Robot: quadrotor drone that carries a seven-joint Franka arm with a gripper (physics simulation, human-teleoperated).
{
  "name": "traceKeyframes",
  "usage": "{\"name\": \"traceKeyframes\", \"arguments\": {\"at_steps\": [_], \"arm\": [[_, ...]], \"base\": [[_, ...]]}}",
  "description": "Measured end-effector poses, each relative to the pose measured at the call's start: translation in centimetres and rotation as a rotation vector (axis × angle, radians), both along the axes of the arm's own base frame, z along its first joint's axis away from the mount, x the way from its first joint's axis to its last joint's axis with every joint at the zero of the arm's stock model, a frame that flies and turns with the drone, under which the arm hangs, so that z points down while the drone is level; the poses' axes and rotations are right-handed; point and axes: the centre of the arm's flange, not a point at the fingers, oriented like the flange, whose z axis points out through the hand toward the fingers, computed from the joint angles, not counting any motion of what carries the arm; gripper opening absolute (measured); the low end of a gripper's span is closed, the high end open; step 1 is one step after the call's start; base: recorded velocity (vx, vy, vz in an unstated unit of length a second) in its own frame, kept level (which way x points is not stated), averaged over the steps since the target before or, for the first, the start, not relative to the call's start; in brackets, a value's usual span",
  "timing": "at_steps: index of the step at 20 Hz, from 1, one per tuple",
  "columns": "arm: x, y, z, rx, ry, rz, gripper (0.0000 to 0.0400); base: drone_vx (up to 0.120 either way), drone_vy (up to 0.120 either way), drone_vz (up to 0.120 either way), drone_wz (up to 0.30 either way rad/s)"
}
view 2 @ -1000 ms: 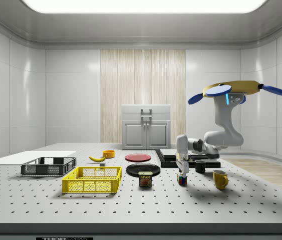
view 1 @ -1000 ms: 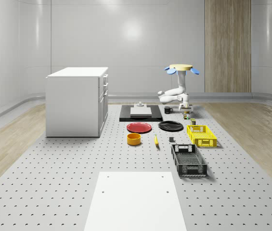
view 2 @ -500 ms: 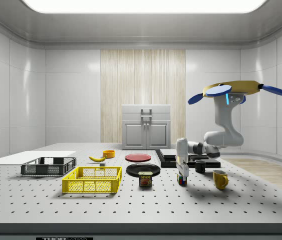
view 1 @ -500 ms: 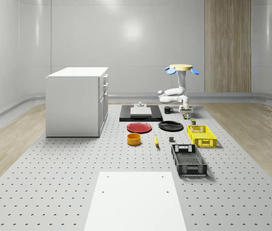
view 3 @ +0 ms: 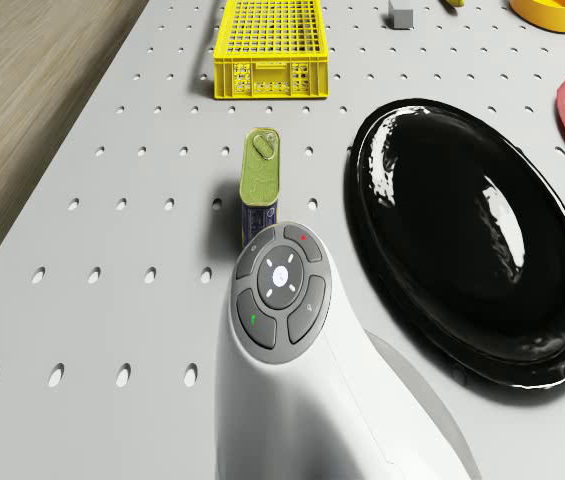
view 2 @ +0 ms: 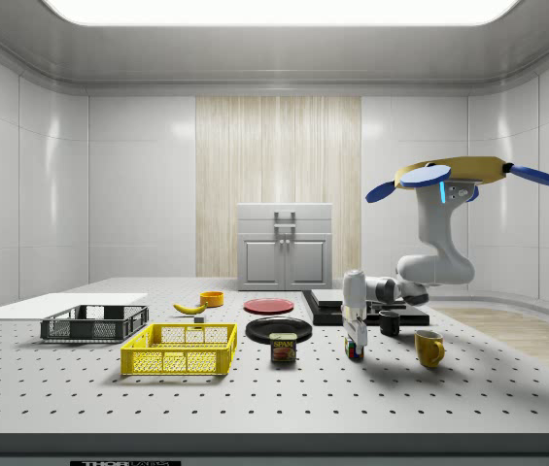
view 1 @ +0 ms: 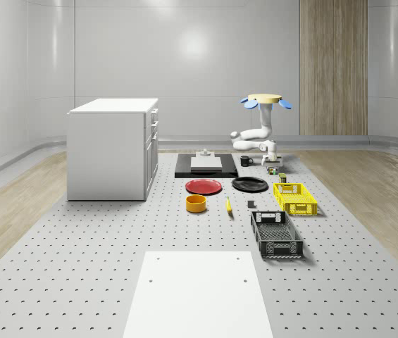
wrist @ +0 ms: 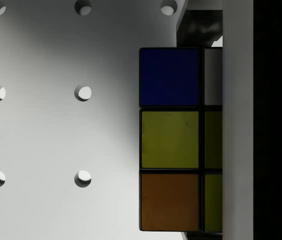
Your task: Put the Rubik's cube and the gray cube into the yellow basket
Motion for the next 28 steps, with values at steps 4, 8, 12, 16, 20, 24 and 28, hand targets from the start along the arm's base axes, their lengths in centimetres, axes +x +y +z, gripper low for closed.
{"name": "traceKeyframes", "arguments": {"at_steps": [4, 8, 12, 16, 20, 24, 28], "arm": [[0.0, 0.2, 0.1, 0.000, 0.000, 0.000, 0.0400], [0.0, 0.2, 0.1, 0.000, 0.000, 0.000, 0.0360], [0.0, 0.3, 0.1, 0.000, 0.000, 0.000, 0.0338], [0.0, 0.3, 0.1, 0.000, 0.000, 0.000, 0.0330], [0.0, 0.3, 0.0, 0.000, 0.000, 0.000, 0.0327], [0.0, 0.3, -1.0, 0.000, 0.000, 0.000, 0.0326], [0.0, 0.3, -2.7, 0.000, 0.000, 0.000, 0.0325]], "base": [[0.000, 0.000, 0.000, 0.000], [0.000, 0.000, 0.000, 0.000], [0.000, 0.000, 0.000, 0.000], [0.000, 0.000, 0.000, 0.000], [0.000, 0.000, 0.000, 0.000], [0.000, 0.000, 0.000, 0.000], [0.000, 0.000, 0.020, 0.000]]}}
